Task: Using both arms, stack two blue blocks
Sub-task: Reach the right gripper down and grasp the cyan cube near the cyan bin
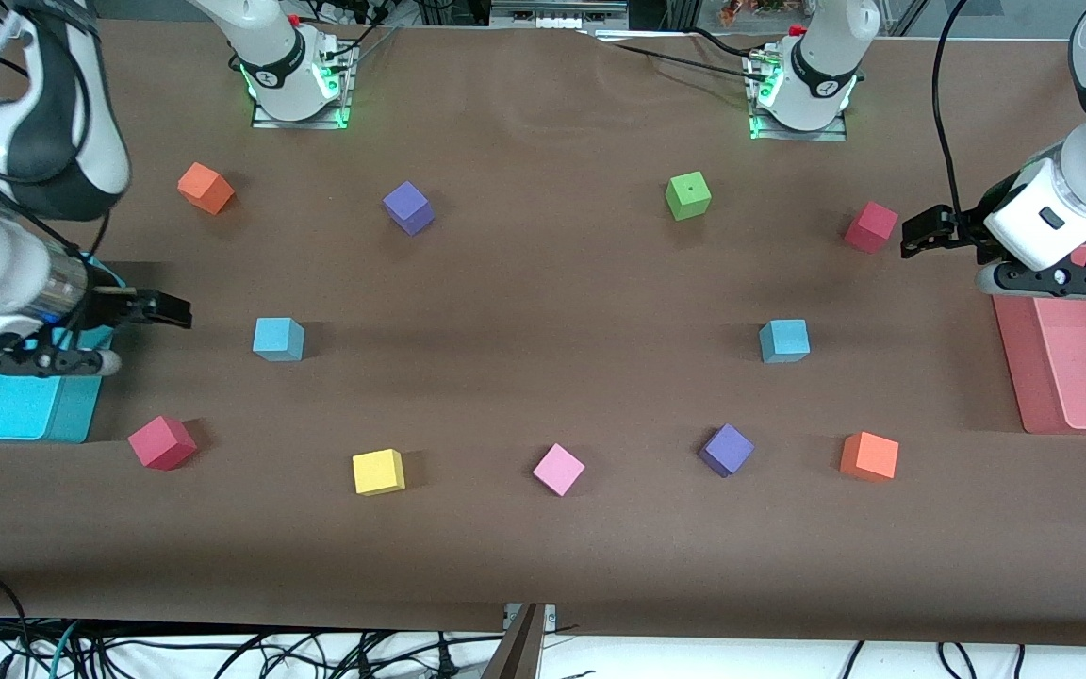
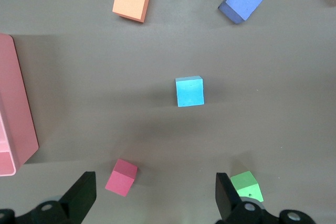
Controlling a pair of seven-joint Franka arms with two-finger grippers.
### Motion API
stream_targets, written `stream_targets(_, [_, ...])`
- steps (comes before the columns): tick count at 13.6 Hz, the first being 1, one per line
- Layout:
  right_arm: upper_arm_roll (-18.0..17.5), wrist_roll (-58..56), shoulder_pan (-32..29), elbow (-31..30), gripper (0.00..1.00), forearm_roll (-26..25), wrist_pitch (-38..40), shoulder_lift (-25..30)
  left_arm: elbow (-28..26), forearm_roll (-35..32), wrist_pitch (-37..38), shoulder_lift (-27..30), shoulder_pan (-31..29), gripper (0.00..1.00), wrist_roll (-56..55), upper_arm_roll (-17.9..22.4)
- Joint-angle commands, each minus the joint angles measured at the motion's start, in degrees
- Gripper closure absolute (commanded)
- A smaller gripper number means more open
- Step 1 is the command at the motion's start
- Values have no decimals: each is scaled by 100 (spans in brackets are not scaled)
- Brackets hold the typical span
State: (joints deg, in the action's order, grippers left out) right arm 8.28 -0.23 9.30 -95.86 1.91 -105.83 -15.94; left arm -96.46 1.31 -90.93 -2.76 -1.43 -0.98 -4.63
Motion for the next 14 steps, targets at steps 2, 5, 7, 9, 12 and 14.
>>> stream_targets(2, [-72, 136, 54, -976, 0, 169, -1078, 91, 128, 63, 119, -40, -41, 0, 133, -3])
stream_targets(5, [-221, 436, 63, -1723, 0, 196, -1939, 126, 128, 63, 128, -40, -41, 0, 133, -3])
stream_targets(7, [-274, 445, 72, -2110, 0, 196, -2387, 135, 128, 63, 128, -40, -41, 0, 133, -3])
stream_targets(9, [-309, 445, 72, -2488, 0, 196, -2792, 161, 128, 63, 128, -40, -41, 0, 133, -3])
stream_targets(12, [-370, 436, 72, -2823, 0, 196, -3153, 127, 128, 63, 128, -40, -41, 0, 133, -3])
stream_targets(14, [-389, 436, 72, -2859, 0, 196, -3181, 13, 119, 63, 128, -40, -41, 0, 133, -3])
